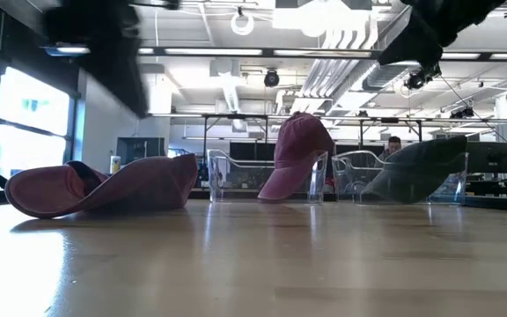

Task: Pick & Place hat
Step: Put the red cap into the left transparent bin

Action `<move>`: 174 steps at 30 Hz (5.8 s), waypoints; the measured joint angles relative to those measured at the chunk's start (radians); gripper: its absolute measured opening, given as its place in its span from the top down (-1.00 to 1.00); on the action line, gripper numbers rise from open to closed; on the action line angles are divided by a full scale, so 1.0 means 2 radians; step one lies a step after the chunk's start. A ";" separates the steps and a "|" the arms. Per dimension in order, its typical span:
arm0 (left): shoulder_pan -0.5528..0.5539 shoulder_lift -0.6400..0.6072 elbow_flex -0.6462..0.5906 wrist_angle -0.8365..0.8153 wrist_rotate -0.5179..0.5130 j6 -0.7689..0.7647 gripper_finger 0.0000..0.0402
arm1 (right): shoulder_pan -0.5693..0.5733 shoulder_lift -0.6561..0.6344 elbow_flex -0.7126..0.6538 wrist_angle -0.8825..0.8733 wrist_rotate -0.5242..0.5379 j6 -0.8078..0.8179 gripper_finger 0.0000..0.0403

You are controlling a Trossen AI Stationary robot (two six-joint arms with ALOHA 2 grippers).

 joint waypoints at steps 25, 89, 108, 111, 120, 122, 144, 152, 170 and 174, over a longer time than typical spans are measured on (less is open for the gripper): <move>0.067 0.031 -0.110 0.152 0.052 -0.126 -0.24 | 0.112 0.000 -0.089 0.190 0.006 -0.012 0.98; 0.032 0.052 -0.137 0.321 0.048 0.268 0.32 | 0.118 0.527 0.226 0.010 -0.058 -0.087 0.16; 0.032 0.051 -0.021 0.249 0.008 0.311 0.32 | 0.118 0.484 0.221 -0.018 -0.128 -0.055 0.18; 0.032 0.051 -0.031 0.337 0.040 0.372 0.32 | 0.123 0.461 0.221 -0.055 -0.100 -0.034 0.19; 0.041 0.092 -0.027 0.382 0.142 0.444 0.32 | 0.172 0.432 0.221 -0.102 -0.054 -0.001 0.20; 0.040 0.095 -0.025 0.336 0.126 0.428 0.32 | 0.179 0.432 0.221 -0.093 -0.053 -0.002 0.20; 0.015 0.075 0.013 0.215 0.026 0.315 0.32 | 0.119 0.526 0.221 -0.008 -0.065 -0.039 -0.01; 0.015 0.075 0.013 0.228 0.035 0.318 0.32 | 0.109 0.526 0.221 -0.045 -0.126 -0.024 0.13; 0.016 0.075 0.013 0.233 -0.023 0.313 0.32 | 0.156 0.453 0.221 -0.091 -0.110 -0.022 0.89; 0.033 0.075 0.013 0.251 -0.038 0.333 0.32 | 0.192 0.416 0.221 -0.097 -0.045 0.015 0.97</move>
